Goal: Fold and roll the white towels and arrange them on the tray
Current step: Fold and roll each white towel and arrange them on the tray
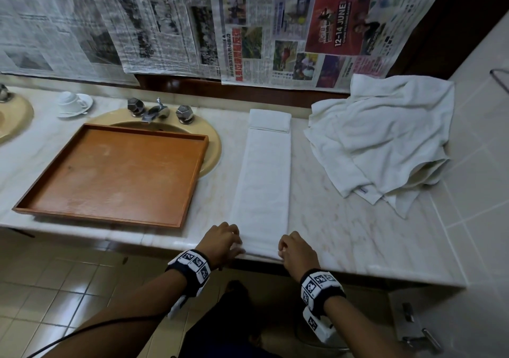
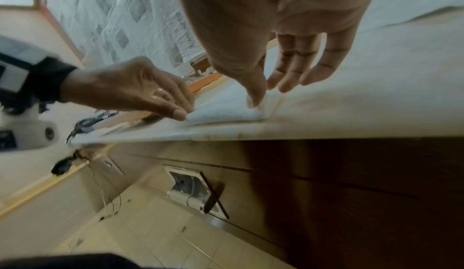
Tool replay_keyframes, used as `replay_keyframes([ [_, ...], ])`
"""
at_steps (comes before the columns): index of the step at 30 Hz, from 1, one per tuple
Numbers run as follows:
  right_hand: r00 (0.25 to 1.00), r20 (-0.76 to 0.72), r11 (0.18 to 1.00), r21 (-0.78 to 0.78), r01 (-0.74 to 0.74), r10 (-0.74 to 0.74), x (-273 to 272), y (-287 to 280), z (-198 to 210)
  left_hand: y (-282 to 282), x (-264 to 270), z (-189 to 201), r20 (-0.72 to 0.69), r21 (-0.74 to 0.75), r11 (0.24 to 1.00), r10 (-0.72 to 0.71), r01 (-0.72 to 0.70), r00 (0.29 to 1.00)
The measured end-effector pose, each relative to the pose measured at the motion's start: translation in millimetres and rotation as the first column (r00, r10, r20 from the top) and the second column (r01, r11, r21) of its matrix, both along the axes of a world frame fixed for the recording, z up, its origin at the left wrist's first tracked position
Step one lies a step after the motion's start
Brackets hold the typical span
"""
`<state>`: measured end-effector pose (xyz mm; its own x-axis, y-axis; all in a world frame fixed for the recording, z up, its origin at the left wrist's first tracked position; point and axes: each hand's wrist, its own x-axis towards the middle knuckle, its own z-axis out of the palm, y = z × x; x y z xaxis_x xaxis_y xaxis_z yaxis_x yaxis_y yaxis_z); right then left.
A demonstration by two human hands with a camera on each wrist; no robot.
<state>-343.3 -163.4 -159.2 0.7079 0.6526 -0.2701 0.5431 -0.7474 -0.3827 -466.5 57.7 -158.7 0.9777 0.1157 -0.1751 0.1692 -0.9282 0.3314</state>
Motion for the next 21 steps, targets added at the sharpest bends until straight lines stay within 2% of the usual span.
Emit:
replay_keyframes([
  [2, 0.998, 0.022, 0.998, -0.006, -0.062, 0.062, 1, 3, 0, 4, 1, 5, -0.08, 0.115, 0.989, -0.08, 0.089, 0.994],
  [4, 0.993, 0.036, 0.993, -0.025, -0.115, 0.115, 2, 5, 2, 4, 2, 9, -0.125, 0.168, 0.977, -0.113, 0.133, 0.986],
  [11, 0.957, 0.087, 0.951, -0.166, -0.262, 0.278, 12, 4, 3, 0, 8, 10, -0.056, 0.188, 0.972, -0.13, 0.138, 0.99],
  [15, 0.958, 0.11, 0.957, -0.149, -0.247, 0.264, 14, 7, 2, 2, 7, 6, -0.019, 0.1, 0.988, -0.118, 0.119, 0.993],
  [21, 0.981, 0.07, 0.976, -0.137, -0.172, 0.183, 19, 13, 6, 8, 13, 5, -0.112, -0.068, 0.995, -0.081, 0.074, 0.99],
])
